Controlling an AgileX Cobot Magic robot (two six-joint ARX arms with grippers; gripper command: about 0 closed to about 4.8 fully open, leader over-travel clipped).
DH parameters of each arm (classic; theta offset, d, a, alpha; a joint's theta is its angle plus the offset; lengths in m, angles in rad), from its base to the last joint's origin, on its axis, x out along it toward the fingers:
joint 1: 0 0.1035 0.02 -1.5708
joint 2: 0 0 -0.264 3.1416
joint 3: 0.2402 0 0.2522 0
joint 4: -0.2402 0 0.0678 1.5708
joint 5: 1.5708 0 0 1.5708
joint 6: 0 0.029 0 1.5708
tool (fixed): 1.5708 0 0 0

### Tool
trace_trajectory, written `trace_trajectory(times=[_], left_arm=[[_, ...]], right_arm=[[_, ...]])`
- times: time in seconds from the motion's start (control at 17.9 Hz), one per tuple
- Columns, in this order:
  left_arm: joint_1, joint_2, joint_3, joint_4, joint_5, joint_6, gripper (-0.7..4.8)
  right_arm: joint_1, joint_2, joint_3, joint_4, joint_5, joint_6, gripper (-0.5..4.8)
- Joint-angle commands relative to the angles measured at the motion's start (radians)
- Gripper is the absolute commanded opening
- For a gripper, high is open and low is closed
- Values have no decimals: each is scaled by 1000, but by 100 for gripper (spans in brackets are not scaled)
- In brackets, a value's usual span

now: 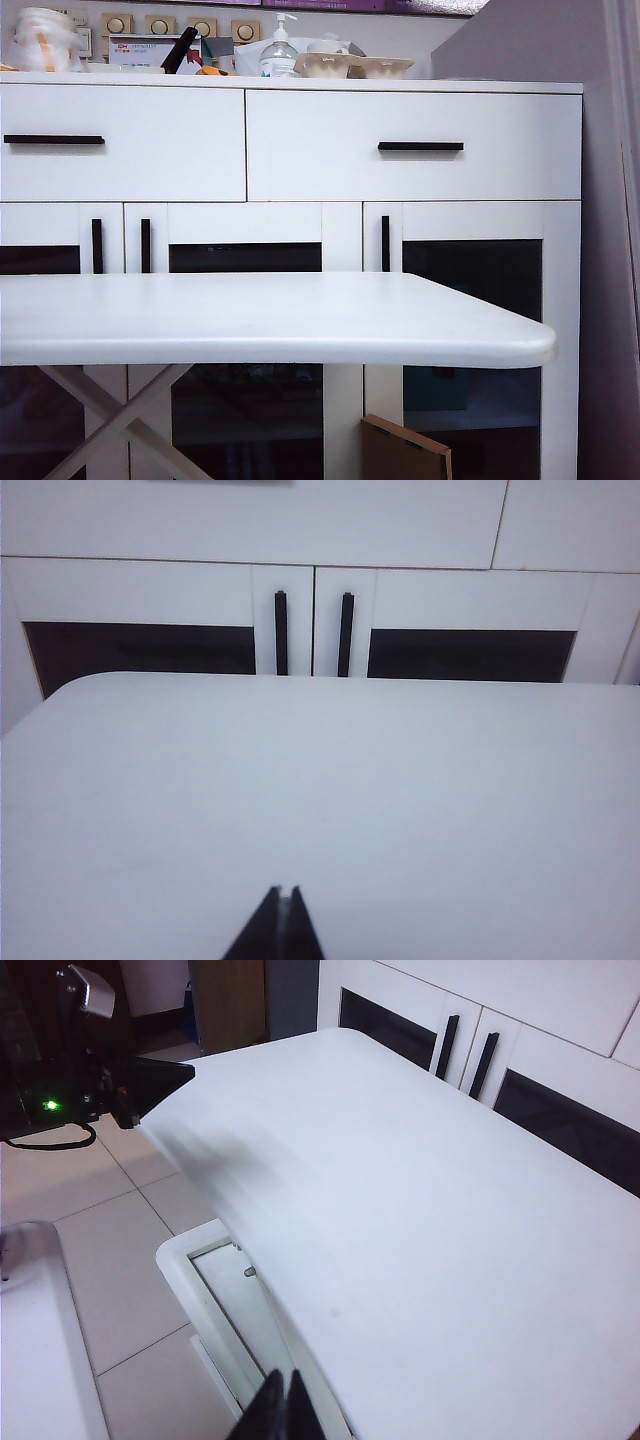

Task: Pick up a can of beer from the white table, open the left drawer, place the beer inside the drawer, and finally close the drawer.

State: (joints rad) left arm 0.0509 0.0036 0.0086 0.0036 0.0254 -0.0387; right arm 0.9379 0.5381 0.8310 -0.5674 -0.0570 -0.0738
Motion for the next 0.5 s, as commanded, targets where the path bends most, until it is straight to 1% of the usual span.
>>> trace_trajectory(times=[0.06, 0.39, 0.5], left_arm=[[0, 0, 1, 11, 5, 2, -5], [0, 0, 1, 11, 5, 2, -5], [0, 0, 1, 11, 5, 2, -5]], right_arm=[[2, -1, 4, 11, -5, 2, -5], [-8, -7, 2, 13, -6, 2, -5], [-51, -16, -18, 43, -6, 2, -5]])
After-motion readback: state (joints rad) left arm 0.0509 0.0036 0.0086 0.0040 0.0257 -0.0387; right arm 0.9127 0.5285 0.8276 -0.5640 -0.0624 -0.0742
